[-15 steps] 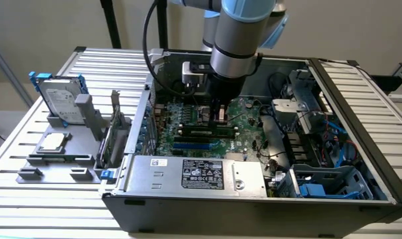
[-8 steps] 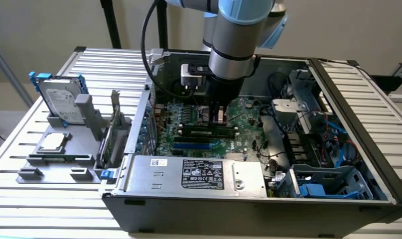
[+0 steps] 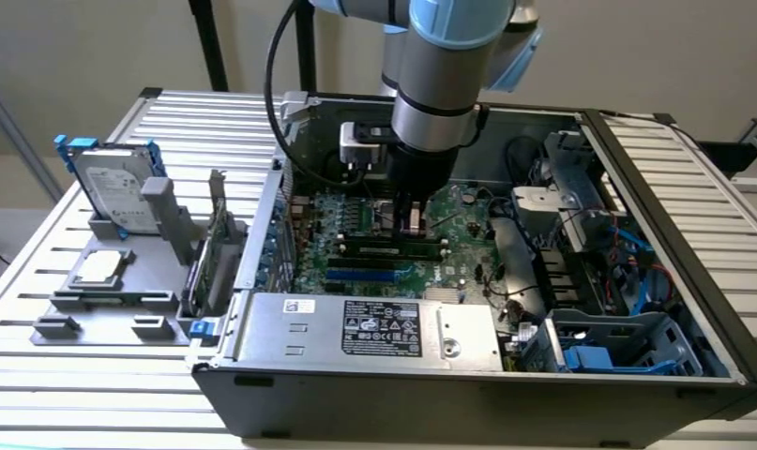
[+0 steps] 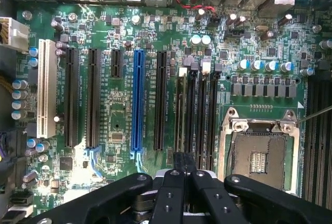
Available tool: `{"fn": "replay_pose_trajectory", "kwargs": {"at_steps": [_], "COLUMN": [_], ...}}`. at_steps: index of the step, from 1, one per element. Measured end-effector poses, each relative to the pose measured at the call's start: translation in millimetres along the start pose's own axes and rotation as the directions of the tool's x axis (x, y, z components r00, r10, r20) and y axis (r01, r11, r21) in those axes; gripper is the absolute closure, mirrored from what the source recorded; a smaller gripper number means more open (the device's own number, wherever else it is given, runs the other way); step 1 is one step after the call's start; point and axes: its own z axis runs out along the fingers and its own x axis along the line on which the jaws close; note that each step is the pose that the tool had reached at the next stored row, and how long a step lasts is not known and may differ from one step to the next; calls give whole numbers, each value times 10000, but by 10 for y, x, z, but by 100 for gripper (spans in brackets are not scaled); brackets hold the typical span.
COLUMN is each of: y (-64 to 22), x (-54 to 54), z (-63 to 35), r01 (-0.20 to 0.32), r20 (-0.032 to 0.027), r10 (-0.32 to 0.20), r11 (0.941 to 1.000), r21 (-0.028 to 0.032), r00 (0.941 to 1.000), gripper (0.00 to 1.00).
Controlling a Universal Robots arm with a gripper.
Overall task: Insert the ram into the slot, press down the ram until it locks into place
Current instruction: 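Press down the ram until it locks into place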
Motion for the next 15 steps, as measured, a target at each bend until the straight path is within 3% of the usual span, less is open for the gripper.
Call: {"fn": "replay_pose_trajectory", "kwargs": {"at_steps": [6, 15], "y": [4, 2], "x": [-2, -2], "z": [-251, -264], "r01": [-1, -1], "r20": [-17, -15], "r10": [1, 1], "r11": [10000, 10000], "r21": [-11, -13], "r00": [10000, 10000], "gripper": [89, 89]}}
